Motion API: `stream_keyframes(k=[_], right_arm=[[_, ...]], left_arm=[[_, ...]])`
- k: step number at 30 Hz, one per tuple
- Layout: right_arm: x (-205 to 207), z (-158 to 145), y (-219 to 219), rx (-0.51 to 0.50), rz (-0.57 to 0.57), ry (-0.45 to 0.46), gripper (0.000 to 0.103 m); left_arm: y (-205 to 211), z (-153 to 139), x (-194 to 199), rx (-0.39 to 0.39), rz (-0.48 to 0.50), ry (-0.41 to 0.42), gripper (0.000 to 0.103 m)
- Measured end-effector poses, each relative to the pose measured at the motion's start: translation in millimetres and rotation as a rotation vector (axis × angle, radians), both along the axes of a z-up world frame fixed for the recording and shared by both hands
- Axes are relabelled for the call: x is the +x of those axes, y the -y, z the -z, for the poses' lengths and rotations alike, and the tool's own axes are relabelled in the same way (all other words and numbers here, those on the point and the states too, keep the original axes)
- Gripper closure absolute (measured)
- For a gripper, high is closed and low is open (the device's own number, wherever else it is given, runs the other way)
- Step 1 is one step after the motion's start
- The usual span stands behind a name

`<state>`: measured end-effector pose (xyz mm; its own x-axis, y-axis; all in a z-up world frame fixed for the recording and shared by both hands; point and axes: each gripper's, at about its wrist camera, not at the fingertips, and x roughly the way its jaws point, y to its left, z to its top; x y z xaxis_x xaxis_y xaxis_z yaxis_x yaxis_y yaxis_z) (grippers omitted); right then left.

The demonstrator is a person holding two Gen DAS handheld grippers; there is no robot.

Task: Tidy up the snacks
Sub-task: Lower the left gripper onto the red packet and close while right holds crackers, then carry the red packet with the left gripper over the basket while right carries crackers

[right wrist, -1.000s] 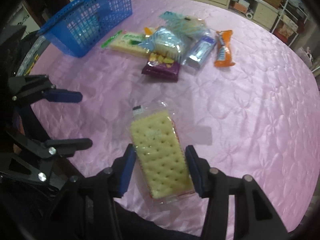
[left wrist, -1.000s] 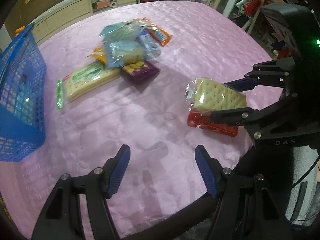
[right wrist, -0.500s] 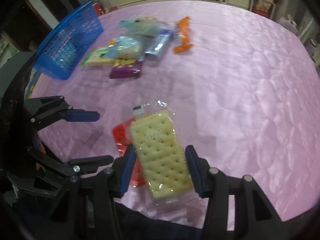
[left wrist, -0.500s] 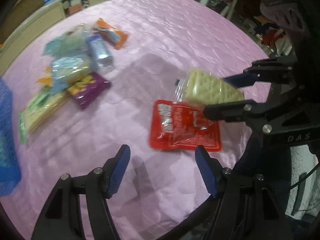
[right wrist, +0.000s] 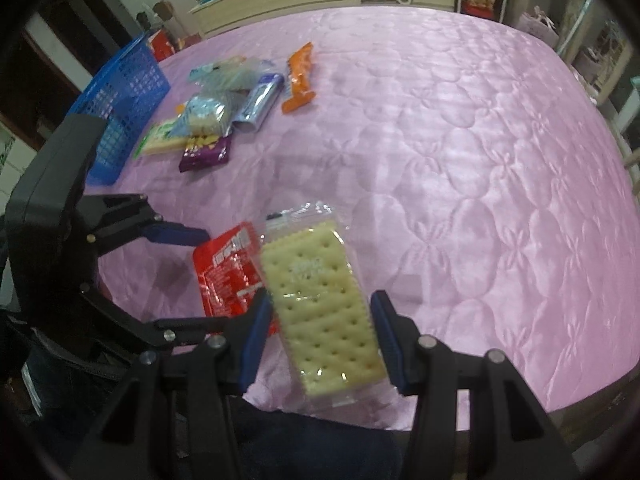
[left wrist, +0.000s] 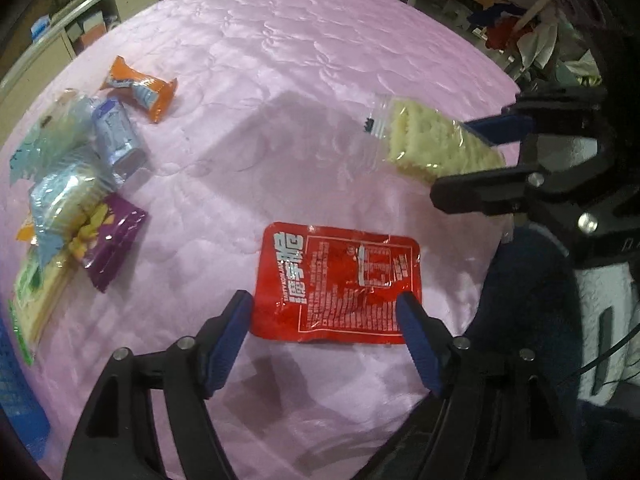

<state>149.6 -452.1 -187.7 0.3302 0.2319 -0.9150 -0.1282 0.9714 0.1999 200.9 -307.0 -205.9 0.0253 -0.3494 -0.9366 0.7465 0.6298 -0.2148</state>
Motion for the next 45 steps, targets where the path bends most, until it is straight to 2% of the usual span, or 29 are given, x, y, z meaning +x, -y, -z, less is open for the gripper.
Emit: stream_keyframes(k=[3, 6, 9, 11, 12, 15, 22, 24, 26, 30, 34, 36, 45], right_arm=[[-3, 0, 3, 0.000, 0.018, -0.003, 0.048], [-8, 0, 9, -0.001, 0.036, -0.007, 0.048], [-12, 2, 14, 0.003, 0.050, -0.018, 0.048], [-14, 5, 15, 0.000, 0.050, -0.025, 0.048], [-14, 6, 16, -0.007, 0.055, -0.029, 0.048], [-17, 8, 21, -0.007, 0.070, -0.036, 0.048], [-29, 8, 30, -0.001, 0.080, -0.040, 0.048], [-32, 7, 32, 0.002, 0.085, -0.039, 0.048], [-34, 6, 33, 0.003, 0.089, -0.036, 0.048], [-34, 5, 30, 0.004, 0.093, -0.038, 0.048], [-35, -3, 23, -0.002, 0.086, -0.028, 0.048], [-34, -8, 20, -0.009, 0.086, -0.022, 0.048], [-33, -42, -15, -0.056, 0.047, 0.027, 0.048]], left_arm=[[12, 1, 0, -0.008, 0.019, -0.032, 0.032], [23, 3, -7, 0.041, 0.055, -0.002, 0.029], [36, 8, -13, 0.076, 0.071, 0.021, 0.018], [45, 12, -18, 0.094, 0.082, 0.037, 0.005], [50, 16, -20, 0.108, 0.086, 0.045, 0.002], [66, 22, -30, 0.181, 0.092, 0.117, 0.000], [84, 25, -19, 0.184, 0.038, 0.109, 0.000], [82, 20, -15, 0.172, 0.055, 0.116, 0.008], [80, 15, -18, 0.157, 0.068, 0.123, 0.027], [72, 7, -20, 0.153, 0.048, 0.121, 0.050], [66, -3, -10, 0.140, -0.006, 0.135, 0.091], [59, -7, -8, 0.117, -0.016, 0.122, 0.091], [22, -50, -16, 0.050, -0.045, 0.199, 0.092]])
